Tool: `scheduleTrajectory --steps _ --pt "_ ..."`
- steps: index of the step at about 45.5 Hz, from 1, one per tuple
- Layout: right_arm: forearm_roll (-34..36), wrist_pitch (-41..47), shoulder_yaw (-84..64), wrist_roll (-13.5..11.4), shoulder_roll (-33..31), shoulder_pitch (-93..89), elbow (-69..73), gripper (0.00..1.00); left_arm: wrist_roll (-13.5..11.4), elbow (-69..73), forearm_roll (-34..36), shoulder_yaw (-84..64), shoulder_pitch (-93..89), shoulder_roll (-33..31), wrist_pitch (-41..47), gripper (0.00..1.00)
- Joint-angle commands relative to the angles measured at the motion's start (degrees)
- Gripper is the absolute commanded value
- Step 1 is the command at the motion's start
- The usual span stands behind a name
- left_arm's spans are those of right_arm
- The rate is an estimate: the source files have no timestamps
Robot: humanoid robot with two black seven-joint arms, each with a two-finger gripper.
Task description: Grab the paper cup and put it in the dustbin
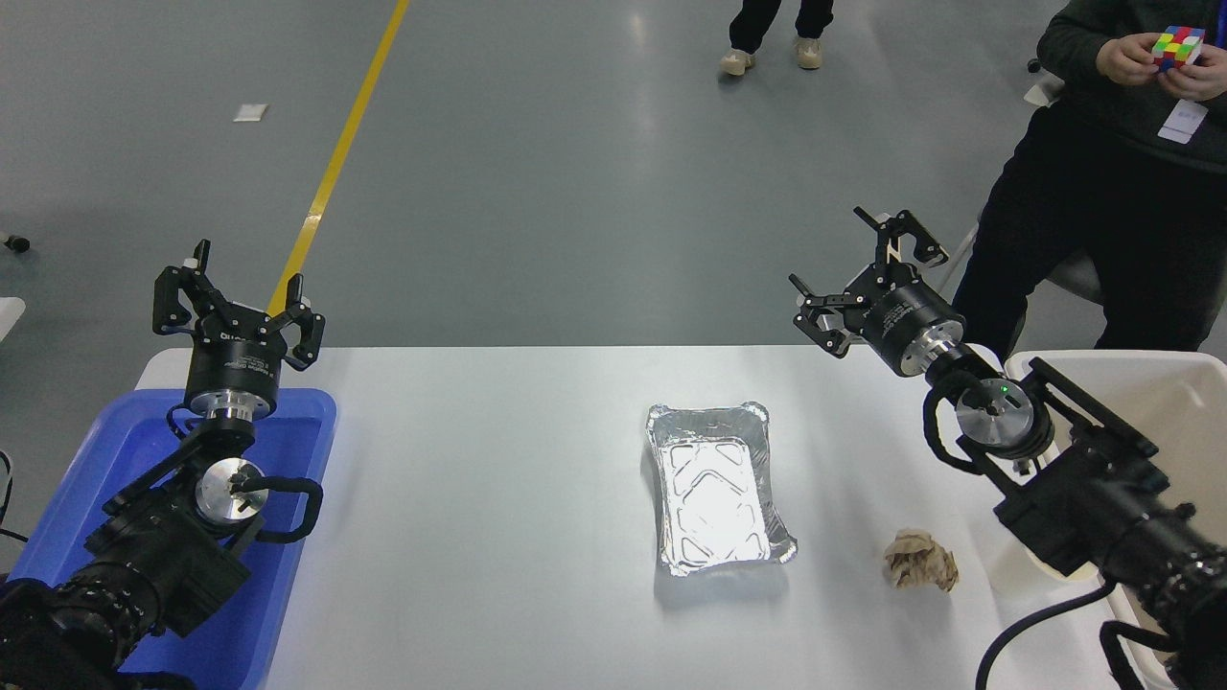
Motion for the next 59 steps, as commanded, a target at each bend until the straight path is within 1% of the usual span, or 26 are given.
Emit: scheduleTrajectory --steps 1,7,11,23,28,36,50,54,59 --pt "-0.96 -1.51 -23.61 -0.05 -8.79 14.25 1.32 1.0 0.0 0.0 -0.02 0.04 -0.01 0.01 0.01 0.99" --pt "-0.08 -1.6 -46.11 -0.05 -10.99 26.82 1.32 1.0 0.0 0.0 0.07 0.04 -0.01 0.01 0.01 0.99" --pt "-0.08 -1.42 -58.51 -0.05 -11.52 33.68 2.54 1.0 0.0 0.0 0.07 0.04 -0.01 0.01 0.01 0.99" --pt "-1.75 -0.72 -82.69 0.04 -11.08 48.45 11.24 1.0 0.0 0.0 0.07 -0.05 -0.01 0.09 -0.07 0.99" --pt "-4.82 -0.19 -87.98 0.04 -10.73 53.28 15.46 1.0 0.0 0.0 0.07 0.04 -0.01 0.09 -0.07 0.99" --pt "-16.32 1.56 -93.77 -0.05 -10.56 59.69 23.71 1.0 0.0 0.0 0.07 -0.05 -0.01 0.09 -0.07 0.99" --pt "-17.48 10.44 -100.2 0.04 -9.68 67.18 29.53 1.0 0.0 0.0 0.07 0.04 -0.01 0.01 0.01 0.99" --pt "-17.74 10.79 -101.17 0.04 -8.71 67.62 31.02 1.0 0.0 0.0 0.07 0.04 -0.01 0.01 0.01 0.99" --pt "-19.06 11.06 -101.7 0.04 -8.97 67.97 35.06 1.0 0.0 0.0 0.07 0.04 -0.01 0.01 0.01 0.99"
